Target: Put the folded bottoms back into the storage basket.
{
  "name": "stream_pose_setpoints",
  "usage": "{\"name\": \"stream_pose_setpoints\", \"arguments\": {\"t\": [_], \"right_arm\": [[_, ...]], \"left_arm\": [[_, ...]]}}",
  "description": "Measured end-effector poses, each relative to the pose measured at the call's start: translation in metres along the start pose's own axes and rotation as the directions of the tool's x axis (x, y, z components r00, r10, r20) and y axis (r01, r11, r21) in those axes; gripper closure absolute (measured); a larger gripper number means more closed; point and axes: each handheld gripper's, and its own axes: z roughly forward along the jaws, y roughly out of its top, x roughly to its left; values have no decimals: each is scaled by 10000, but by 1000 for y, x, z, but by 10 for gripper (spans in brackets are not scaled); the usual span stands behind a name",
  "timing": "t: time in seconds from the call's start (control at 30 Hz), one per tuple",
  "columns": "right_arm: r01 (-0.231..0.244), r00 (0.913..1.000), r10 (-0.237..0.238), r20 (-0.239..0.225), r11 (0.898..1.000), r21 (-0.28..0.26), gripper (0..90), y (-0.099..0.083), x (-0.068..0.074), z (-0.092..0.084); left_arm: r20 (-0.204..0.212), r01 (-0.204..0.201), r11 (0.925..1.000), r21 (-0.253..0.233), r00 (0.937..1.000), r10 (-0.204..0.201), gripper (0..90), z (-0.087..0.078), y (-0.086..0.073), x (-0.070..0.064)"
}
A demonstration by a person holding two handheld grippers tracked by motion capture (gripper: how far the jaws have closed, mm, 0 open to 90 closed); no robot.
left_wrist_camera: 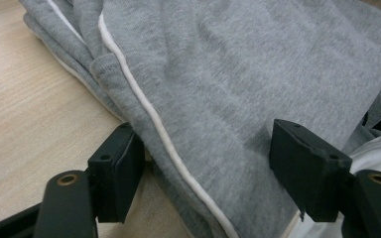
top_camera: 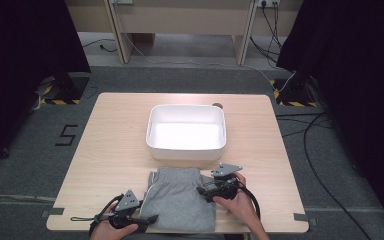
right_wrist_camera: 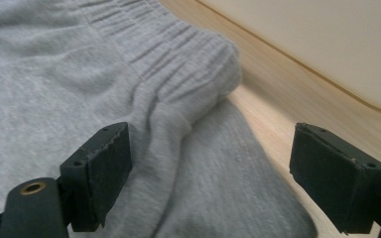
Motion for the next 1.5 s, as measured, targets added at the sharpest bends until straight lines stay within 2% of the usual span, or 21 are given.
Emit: {"name": "stream_pose_setpoints", "arguments": {"t": [0.13,0.37,0.57,0.8,0.9,1.13,1.37,1.5], "right_arm": [[-74,9999,73,92,9999,147,164,-1,-3,1],[-73,10000,72,30,9988,474,154,-2,-4,6],[18,10000,-23,95,9988,494,149,-2,-2,8],[196,9998,-195,-7,9990,411,147,0,0,12],[200,9998,-198,-51,9990,389,164,0,1,12],[545,9970,-534,-562,9983,193,328,1,10,13],[293,9942,-290,-1035,9996,15,470,2,13,15],[334,9923,-347,-1185,9994,-130,617,1,15,17]], "left_arm": [[-100,98,9999,-62,9999,-99,284,0,-1,-1],[-363,151,9996,-238,9992,-159,218,0,-4,-3],[-534,148,9995,-284,9984,-163,151,-1,-7,-4],[-392,211,9991,-371,9990,-225,170,-1,-7,-4],[-244,169,9989,-446,9995,-180,261,-1,-7,-6],[-108,42,9984,-558,9999,-48,354,0,-8,-7],[26,14,9981,-615,10000,-12,419,1,-8,-7],[211,-46,9971,-754,9998,62,468,1,-9,-7]]}}
